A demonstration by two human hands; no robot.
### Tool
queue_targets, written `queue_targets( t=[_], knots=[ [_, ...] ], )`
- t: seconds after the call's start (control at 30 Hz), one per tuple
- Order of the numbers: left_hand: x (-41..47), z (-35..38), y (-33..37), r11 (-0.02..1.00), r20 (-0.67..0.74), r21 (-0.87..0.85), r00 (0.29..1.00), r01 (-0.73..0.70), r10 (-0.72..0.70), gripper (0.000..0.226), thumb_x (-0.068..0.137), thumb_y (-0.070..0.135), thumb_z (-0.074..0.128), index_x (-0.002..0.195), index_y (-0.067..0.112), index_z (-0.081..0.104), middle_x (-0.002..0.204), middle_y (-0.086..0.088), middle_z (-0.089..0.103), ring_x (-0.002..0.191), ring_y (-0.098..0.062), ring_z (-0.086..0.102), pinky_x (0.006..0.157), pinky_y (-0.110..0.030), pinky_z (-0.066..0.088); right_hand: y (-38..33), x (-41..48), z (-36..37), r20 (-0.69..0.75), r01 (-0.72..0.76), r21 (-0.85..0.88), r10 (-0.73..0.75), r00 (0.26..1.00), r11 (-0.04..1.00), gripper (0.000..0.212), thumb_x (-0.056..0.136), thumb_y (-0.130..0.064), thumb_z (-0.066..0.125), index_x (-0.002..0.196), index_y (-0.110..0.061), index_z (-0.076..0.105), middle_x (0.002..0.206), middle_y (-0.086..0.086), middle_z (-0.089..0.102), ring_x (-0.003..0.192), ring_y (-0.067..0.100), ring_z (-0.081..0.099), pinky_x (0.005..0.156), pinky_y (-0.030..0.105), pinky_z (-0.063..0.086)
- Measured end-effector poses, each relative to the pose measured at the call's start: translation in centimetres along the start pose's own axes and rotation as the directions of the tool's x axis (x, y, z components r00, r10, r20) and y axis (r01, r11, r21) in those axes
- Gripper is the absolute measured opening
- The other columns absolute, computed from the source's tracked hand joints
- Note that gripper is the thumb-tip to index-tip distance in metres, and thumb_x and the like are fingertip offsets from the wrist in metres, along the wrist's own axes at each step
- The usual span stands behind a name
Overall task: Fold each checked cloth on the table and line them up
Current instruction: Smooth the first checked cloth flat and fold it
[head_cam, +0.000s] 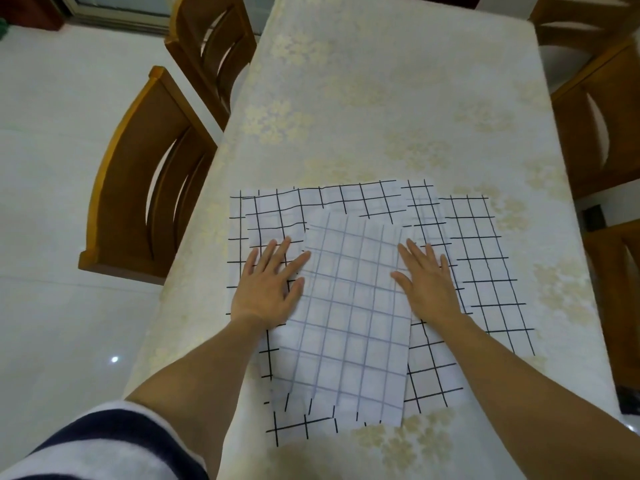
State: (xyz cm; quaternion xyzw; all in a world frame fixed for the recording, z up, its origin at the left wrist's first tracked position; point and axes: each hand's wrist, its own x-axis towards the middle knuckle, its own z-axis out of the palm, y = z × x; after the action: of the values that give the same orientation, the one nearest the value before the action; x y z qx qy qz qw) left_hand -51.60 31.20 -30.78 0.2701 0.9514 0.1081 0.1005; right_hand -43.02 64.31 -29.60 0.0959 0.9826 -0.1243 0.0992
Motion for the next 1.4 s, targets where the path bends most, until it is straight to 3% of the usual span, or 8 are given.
queue_targets(
  t=[0.27,0.43,0.6,0.8,0.9,1.03,1.17,1.4],
  knots=[
    [-0.1,-0.2,-0.1,1.000,0.015,-0.007,1.000,-0.010,0.010,0.058,0.102,0.061,0.012,0.158,0.048,0.004,0.168,0.009,-0.010,0.154,-0.014,-0.017,0.126,-0.046,-0.006,-1.8,-3.4,-1.4,-0.088,-0.027,0.104,0.036,0.996,0.994,0.069,0.099,-0.056,0.035,0.157,-0.022,0.019,0.164,-0.004,0.005,0.153,0.022,-0.002,0.124,0.041,-0.001],
    [0.4,-1.6,0.1,0.955,0.046,-0.293,0.999,0.036,-0.024,0.064,0.100,0.068,0.023,0.158,0.044,0.015,0.168,0.011,-0.010,0.154,-0.018,-0.016,0.124,-0.042,-0.010,-2.3,-9.5,0.5,0.008,0.083,0.041,-0.083,0.997,0.996,0.073,0.093,-0.067,0.021,0.152,-0.025,0.033,0.160,-0.007,0.021,0.152,0.021,0.009,0.124,0.044,0.003],
    [0.5,-4.8,4.6,0.994,-0.144,0.036,0.984,-0.101,0.105,0.063,0.105,0.045,0.041,0.160,0.023,0.019,0.169,-0.004,0.003,0.156,-0.027,-0.007,0.126,-0.045,-0.003,-2.1,-11.5,1.3,0.051,0.101,-0.008,-0.100,0.994,0.995,0.079,0.091,-0.071,0.019,0.149,-0.023,0.042,0.157,-0.001,0.035,0.150,0.026,0.019,0.123,0.049,0.008],
    [-4.3,-0.6,15.0,0.893,0.286,-0.083,0.848,-0.442,0.447,0.084,0.099,0.051,0.053,0.162,0.017,0.009,0.169,-0.002,0.004,0.156,-0.020,-0.002,0.124,-0.034,-0.004,-2.4,-13.2,1.3,0.048,0.038,-0.042,-0.036,0.998,0.998,0.072,0.095,-0.062,0.034,0.155,-0.023,0.027,0.162,-0.006,0.022,0.153,0.023,0.009,0.124,0.043,0.001],
    [-5.4,1.4,17.3,0.913,0.329,-0.075,0.854,-0.401,0.403,0.095,0.095,0.055,0.056,0.162,0.014,0.002,0.170,-0.004,-0.001,0.156,-0.021,-0.006,0.124,-0.034,-0.006,-2.0,-14.1,1.3,0.114,0.006,-0.059,0.001,0.994,0.998,0.073,0.098,-0.057,0.040,0.157,-0.023,0.017,0.164,-0.010,0.011,0.153,0.019,-0.003,0.124,0.039,-0.006],
    [-5.6,1.8,17.5,0.924,0.361,-0.029,0.858,-0.382,0.366,0.096,0.094,0.055,0.059,0.162,0.016,0.003,0.170,-0.004,-0.004,0.156,-0.023,-0.009,0.124,-0.036,-0.007,-1.3,-14.7,1.2,0.127,0.037,-0.078,-0.027,0.992,0.996,0.087,0.084,-0.073,0.012,0.157,-0.026,0.020,0.164,-0.012,0.010,0.152,0.017,-0.004,0.123,0.038,-0.007],
    [-5.6,1.4,17.6,0.928,0.360,-0.022,0.863,-0.372,0.355,0.096,0.094,0.053,0.061,0.162,0.019,0.002,0.169,-0.004,-0.007,0.155,-0.024,-0.011,0.126,-0.039,-0.004,-1.2,-14.4,0.9,0.089,0.036,-0.090,-0.028,0.996,0.995,0.065,0.099,-0.057,0.036,0.156,-0.027,0.025,0.165,-0.006,0.011,0.153,0.021,-0.002,0.122,0.039,-0.007],
    [-5.4,1.3,18.3,0.966,0.453,0.010,0.862,-0.260,0.227,0.099,0.091,0.054,0.065,0.160,0.035,-0.003,0.167,0.003,-0.019,0.153,-0.027,-0.019,0.125,-0.044,-0.005,-0.2,-12.4,0.0,0.110,-0.001,-0.131,0.016,0.994,0.991,0.049,0.107,-0.041,0.022,0.156,-0.036,0.017,0.166,-0.002,0.000,0.153,0.023,-0.009,0.123,0.043,-0.006]
  ],
)
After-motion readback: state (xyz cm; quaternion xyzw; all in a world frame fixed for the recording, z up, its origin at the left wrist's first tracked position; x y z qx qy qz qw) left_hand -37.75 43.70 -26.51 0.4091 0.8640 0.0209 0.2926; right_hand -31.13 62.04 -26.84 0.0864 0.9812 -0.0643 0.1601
